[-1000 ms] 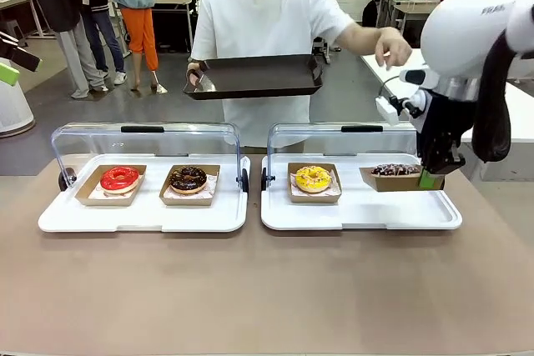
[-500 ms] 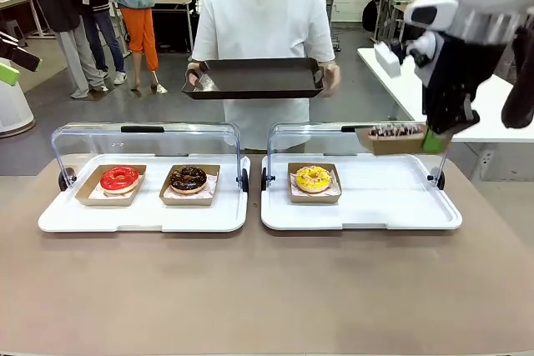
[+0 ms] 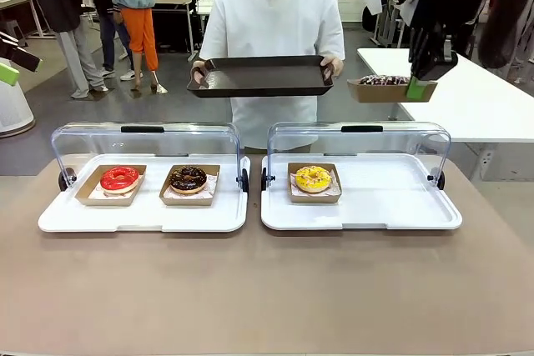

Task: Provide the desired donut to the person.
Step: Pick up and lift the Paper togo box containing the Donut pointed at by the person, then place the picked Paper togo box onto the Handle tray extended by the person.

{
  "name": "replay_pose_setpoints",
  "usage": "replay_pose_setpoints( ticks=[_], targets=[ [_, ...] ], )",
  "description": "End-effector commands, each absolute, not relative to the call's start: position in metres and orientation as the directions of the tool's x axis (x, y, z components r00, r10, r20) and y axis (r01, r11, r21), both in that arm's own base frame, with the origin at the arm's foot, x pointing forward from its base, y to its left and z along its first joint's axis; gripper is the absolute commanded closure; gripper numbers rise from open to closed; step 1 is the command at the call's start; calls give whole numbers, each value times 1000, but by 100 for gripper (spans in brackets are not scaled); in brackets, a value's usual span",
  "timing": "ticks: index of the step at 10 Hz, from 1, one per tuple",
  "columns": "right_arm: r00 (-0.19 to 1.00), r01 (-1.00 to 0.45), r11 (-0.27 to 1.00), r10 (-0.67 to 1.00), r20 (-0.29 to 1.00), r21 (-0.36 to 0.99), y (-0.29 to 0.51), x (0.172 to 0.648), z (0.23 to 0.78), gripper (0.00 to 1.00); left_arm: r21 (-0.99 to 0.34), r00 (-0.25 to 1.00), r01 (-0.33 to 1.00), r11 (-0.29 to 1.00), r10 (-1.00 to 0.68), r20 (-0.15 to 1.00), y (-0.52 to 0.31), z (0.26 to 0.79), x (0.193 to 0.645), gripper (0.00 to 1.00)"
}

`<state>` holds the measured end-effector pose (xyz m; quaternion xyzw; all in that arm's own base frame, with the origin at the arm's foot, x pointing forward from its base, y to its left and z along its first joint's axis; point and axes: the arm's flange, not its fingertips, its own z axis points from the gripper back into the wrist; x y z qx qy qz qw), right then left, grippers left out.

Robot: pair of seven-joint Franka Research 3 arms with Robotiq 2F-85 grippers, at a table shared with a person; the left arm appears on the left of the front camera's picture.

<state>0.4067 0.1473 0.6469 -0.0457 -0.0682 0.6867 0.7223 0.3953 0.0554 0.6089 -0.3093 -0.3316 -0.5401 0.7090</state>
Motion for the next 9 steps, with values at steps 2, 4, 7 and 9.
replay_pose_setpoints(
  ticks=[2,4,7,9],
  targets=[
    [47,-986,53,998,36,-160,147,407,647,100,-80,194,972,222,-559,806,56,610,395,0],
    [47,-986,53,998,36,-160,147,407,647,100,-80,194,972,222,-559,806,56,610,395,0],
    [47,-986,53,998,36,-160,147,407,647,100,-80,194,972,222,-559,806,56,610,395,0],
    [47,-986,53,998,36,-160,147,407,647,100,-80,194,972,222,-559,806,56,610,395,0]
  ],
)
